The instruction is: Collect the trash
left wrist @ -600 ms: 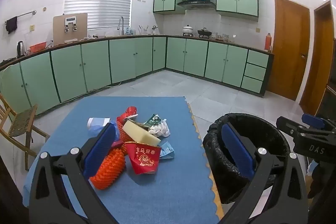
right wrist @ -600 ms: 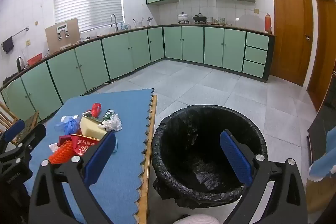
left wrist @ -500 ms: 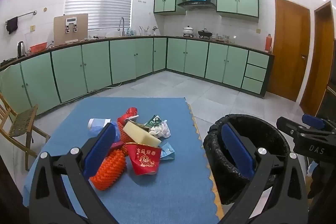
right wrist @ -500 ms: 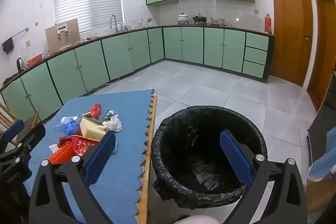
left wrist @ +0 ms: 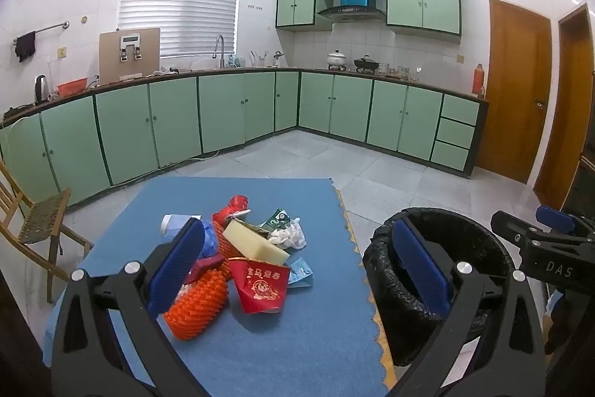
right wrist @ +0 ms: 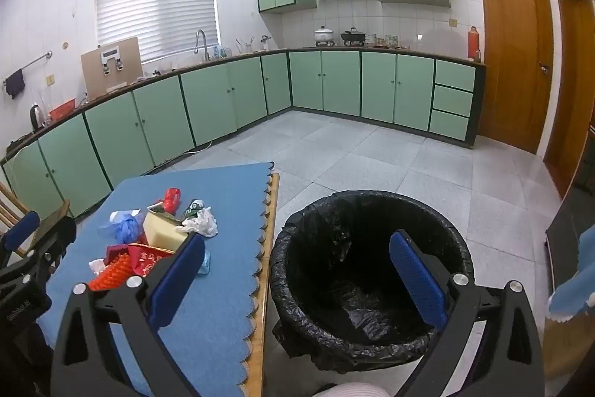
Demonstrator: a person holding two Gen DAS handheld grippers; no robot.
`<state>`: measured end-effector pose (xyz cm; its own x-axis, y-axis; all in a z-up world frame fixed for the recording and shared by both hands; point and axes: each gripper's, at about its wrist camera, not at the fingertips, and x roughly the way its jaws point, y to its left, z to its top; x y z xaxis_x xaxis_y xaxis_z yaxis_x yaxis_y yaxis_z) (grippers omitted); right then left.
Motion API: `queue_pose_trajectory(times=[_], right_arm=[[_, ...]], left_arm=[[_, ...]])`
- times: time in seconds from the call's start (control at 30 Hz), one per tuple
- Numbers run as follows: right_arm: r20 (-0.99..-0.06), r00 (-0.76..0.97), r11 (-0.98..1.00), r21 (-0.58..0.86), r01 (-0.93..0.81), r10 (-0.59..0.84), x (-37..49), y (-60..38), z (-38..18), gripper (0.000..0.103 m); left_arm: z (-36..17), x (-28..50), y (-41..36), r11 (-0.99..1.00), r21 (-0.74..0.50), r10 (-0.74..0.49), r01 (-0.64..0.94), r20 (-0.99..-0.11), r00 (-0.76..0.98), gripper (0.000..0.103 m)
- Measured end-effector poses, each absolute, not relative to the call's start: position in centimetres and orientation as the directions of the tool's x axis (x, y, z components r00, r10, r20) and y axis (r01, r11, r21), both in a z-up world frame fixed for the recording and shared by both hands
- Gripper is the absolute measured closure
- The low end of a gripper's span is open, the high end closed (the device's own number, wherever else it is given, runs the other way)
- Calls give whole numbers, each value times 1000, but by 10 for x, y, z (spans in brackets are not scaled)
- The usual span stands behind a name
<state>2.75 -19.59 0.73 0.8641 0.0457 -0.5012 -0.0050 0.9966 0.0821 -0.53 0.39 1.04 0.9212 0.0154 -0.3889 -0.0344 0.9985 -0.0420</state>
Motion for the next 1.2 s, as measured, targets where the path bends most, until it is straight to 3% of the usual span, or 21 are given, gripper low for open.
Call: queue_pose_trajectory(times=[1.2], right_arm=[[-494,868,996,84,-4,45,27,-195,8,6]], left_arm=[[20,-8,9,999,-38,19,-37,-384,923,5]])
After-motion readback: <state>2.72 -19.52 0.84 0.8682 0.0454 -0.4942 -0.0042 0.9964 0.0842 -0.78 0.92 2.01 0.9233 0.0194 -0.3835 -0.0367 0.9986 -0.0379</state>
